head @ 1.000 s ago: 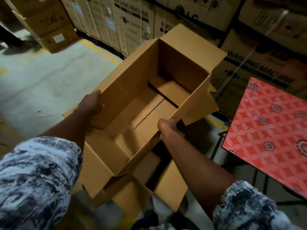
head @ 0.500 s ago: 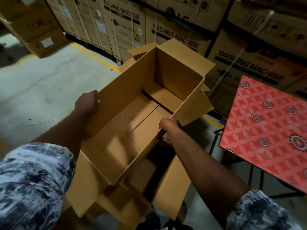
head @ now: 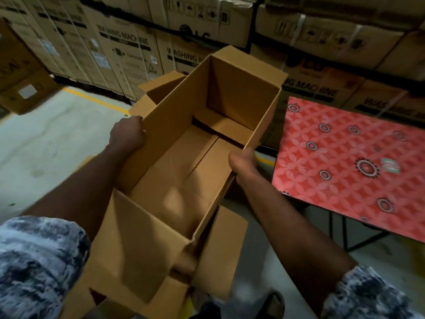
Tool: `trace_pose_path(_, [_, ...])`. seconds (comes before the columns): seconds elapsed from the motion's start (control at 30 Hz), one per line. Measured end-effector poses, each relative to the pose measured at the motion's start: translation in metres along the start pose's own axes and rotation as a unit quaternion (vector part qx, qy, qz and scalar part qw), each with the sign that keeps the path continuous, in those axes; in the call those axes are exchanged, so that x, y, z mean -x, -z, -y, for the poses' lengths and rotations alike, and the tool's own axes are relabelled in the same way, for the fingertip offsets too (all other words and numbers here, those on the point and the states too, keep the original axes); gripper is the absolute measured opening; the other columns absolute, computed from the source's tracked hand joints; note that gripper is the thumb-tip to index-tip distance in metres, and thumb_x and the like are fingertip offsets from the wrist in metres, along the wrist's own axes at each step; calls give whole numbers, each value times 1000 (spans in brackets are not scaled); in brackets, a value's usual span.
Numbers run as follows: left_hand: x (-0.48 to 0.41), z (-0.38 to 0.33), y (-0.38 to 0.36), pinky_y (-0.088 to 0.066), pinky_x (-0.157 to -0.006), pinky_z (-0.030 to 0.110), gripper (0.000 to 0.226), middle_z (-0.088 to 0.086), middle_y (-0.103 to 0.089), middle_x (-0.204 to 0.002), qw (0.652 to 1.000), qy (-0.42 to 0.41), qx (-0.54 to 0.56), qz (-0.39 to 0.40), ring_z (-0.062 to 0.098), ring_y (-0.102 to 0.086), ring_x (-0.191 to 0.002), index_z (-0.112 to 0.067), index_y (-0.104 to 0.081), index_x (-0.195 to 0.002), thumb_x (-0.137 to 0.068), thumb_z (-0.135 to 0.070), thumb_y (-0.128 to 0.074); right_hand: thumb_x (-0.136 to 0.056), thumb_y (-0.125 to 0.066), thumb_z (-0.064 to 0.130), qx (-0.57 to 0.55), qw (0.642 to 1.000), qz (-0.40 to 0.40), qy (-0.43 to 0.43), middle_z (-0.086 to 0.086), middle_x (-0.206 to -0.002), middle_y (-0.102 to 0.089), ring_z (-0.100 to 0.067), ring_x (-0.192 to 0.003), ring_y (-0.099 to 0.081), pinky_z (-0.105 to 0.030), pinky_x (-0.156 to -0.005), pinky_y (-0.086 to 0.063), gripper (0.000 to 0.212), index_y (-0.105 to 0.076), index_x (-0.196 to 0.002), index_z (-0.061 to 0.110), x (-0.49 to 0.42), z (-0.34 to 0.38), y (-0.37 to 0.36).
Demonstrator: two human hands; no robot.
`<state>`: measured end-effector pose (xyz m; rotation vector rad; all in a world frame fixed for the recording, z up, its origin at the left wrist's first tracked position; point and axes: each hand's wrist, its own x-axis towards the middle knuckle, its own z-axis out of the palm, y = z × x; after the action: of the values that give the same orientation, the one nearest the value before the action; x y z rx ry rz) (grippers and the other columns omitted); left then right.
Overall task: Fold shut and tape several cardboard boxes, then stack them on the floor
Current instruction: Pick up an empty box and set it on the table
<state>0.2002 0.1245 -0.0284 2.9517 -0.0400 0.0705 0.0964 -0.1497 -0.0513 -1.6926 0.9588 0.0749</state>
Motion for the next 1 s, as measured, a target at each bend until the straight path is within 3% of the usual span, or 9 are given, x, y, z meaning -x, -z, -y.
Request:
trace_pose_path(0.17, [3, -92, -6, -42, -67, 39, 22, 8, -56, -87, 1000, -10, 9, 11, 26, -54, -78, -6, -62, -115, -97, -18, -59, -95, -57, 11, 29, 995, -71, 57, -10, -132, -57, -31, -117, -59, -32, -86, -51, 51, -42, -144, 11, -27, -1, 78])
trace_pose_path(0.23, [6, -133, -11, -42, -66, 39, 19, 8, -56, -88, 1000, -18, 12, 19, 25, -54, -79, -7, -61, -113, -97, -18, -59, -90, -59, 9, 24, 993, -92, 72, -11, -130, -58, -33, -119, -59, -33, -91, -51, 50, -45, -138, 11, -41, -7, 114])
trace_pose_path(0.3, [13, -177, -17, -47, -68, 41, 18, 10, -58, -92, 999, -25, 11, 31, 28, -58, -84, -8, -60, -113, -98, -18, -59, -86, -60, 9, 6, 991, -111, 72, -13, -127, -61, -36, -116, -61, -41, -96, -54, 49, -49, -134, 12, -56, -17, 153])
trace_pose_path(0.47, [31, -290, -44, -57, -83, 46, 23, 16, -63, -110, 997, -52, 6, 62, 34, -62, -100, -8, -59, -118, -98, -20, -57, -82, -59, 6, -35, 987, -135, 73, -11, -117, -65, -34, -106, -64, -45, -91, -57, 46, -54, -127, 16, -98, -50, 261])
trace_pose_path(0.63, [54, -400, -77, -56, -81, 46, 20, 18, -64, -111, 993, -77, 19, 91, 37, -63, -101, -9, -60, -115, -98, -16, -55, -80, -60, 5, -96, 978, -161, 91, -2, -105, -70, -26, -96, -67, -35, -84, -58, 42, -62, -120, 21, -141, -89, 364])
trace_pose_path(0.8, [78, -481, -104, -51, -78, 43, 24, 20, -63, -116, 988, -90, 36, 116, 39, -61, -105, -7, -58, -119, -98, -14, -51, -81, -65, 11, -127, 970, -175, 114, 3, -102, -71, -22, -93, -69, -40, -84, -60, 42, -63, -116, 32, -167, -121, 442])
trace_pose_path(0.87, [87, -510, -110, -48, -76, 42, 25, 23, -62, -119, 985, -101, 35, 133, 41, -60, -108, -4, -56, -121, -99, -14, -51, -85, -65, 10, -134, 967, -179, 120, 8, -101, -69, -19, -94, -67, -39, -87, -60, 43, -62, -120, 35, -177, -130, 471])
trace_pose_path(1.0, [92, -539, -119, -51, -78, 40, 32, 21, -63, -120, 977, -131, 69, 153, 37, -62, -106, -4, -54, -127, -99, -17, -55, -89, -65, 10, -117, 966, -187, 136, 7, -124, -66, -17, -110, -64, -36, -96, -57, 56, -54, -140, 32, -204, -137, 508])
